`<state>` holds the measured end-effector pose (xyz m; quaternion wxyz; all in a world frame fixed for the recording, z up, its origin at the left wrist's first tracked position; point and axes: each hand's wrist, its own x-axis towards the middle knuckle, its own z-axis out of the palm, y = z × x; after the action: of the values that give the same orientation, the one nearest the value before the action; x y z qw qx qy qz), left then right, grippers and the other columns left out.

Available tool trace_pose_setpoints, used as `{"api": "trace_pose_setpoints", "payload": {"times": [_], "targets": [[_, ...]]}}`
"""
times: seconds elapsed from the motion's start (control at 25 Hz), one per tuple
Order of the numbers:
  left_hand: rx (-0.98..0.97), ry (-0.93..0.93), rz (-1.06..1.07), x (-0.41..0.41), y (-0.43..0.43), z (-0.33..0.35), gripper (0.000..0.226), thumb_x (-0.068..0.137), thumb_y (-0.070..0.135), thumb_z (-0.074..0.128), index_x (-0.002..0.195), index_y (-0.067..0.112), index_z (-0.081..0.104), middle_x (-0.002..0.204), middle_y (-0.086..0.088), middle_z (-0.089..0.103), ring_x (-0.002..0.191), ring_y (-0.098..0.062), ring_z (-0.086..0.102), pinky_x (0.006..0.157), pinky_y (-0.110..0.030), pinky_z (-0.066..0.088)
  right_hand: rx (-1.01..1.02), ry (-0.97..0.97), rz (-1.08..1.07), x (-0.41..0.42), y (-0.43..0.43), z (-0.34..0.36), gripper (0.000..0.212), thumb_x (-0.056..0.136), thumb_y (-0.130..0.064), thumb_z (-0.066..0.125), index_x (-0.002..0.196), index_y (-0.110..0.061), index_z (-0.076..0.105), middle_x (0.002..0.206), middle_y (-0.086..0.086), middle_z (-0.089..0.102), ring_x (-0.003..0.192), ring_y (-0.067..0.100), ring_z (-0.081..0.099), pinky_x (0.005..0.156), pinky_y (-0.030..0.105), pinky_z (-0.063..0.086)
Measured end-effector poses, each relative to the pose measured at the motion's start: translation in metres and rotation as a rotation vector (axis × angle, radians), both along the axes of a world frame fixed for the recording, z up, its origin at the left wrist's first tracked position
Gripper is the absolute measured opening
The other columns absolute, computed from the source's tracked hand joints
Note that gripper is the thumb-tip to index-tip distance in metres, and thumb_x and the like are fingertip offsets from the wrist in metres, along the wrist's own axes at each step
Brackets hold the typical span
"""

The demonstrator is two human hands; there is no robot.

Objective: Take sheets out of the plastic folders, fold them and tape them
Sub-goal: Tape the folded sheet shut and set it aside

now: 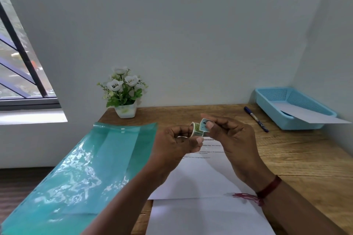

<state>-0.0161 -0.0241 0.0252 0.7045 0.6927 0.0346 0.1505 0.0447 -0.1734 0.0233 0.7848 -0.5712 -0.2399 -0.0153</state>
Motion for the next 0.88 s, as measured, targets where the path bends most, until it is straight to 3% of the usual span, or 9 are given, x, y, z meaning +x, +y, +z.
{"api": "trace_pose_setpoints", "payload": {"times": [0.16, 0.52, 0.64, 0.72, 0.88], "targets": [[0.015, 0.008, 0.087, -0.003, 0.001, 0.006, 0.011, 0.082, 0.007, 0.075, 0.092, 0.008, 0.074, 0.08, -0.012, 0.076, 0.074, -0.023, 0.073, 0.07, -0.028, 0.06, 0.004, 0.032, -0.039, 0.001, -0.004, 0.002, 0.014, 0.081, -0.005, 0.071, 0.091, -0.011, 0.076, 0.093, 0.003, 0.077, 0.089, 0.017, 0.072, 0.076, 0.028, 0.06], [0.332, 0.006, 0.415, -0.004, 0.03, 0.012, 0.005, 0.087, 0.02, 0.07, 0.086, 0.019, 0.075, 0.069, 0.002, 0.075, 0.064, -0.011, 0.072, 0.067, -0.031, 0.059, -0.016, 0.139, -0.031, 0.005, -0.015, 0.0, 0.015, 0.082, -0.005, 0.07, 0.094, -0.012, 0.074, 0.088, 0.007, 0.077, 0.083, 0.022, 0.074, 0.064, 0.023, 0.059], [0.582, -0.007, 0.489, 0.006, 0.04, 0.01, 0.013, 0.088, 0.025, 0.066, 0.086, 0.02, 0.078, 0.074, 0.005, 0.074, 0.069, -0.013, 0.069, 0.07, -0.036, 0.057, 0.009, 0.16, -0.015, 0.008, -0.019, 0.001, 0.019, 0.08, -0.008, 0.072, 0.099, -0.009, 0.07, 0.089, 0.01, 0.076, 0.084, 0.024, 0.074, 0.067, 0.025, 0.06], [0.863, -0.047, 0.531, 0.017, 0.048, 0.01, 0.017, 0.089, 0.022, 0.064, 0.097, 0.016, 0.078, 0.091, 0.002, 0.07, 0.078, -0.017, 0.064, 0.072, -0.035, 0.053, 0.016, 0.169, -0.018, 0.009, -0.021, 0.002, 0.016, 0.08, -0.008, 0.071, 0.095, -0.007, 0.068, 0.087, 0.011, 0.076, 0.082, 0.023, 0.074, 0.068, 0.027, 0.061], [1.217, -0.1, 0.563, 0.042, 0.065, 0.016, 0.02, 0.09, 0.02, 0.06, 0.1, 0.014, 0.077, 0.101, 0.0, 0.06, 0.074, -0.021, 0.063, 0.062, -0.029, 0.048, -0.007, 0.178, -0.003, 0.012, -0.023, 0.0, 0.01, 0.081, -0.006, 0.07, 0.09, -0.005, 0.067, 0.086, 0.011, 0.076, 0.081, 0.023, 0.074, 0.068, 0.029, 0.061]]}}
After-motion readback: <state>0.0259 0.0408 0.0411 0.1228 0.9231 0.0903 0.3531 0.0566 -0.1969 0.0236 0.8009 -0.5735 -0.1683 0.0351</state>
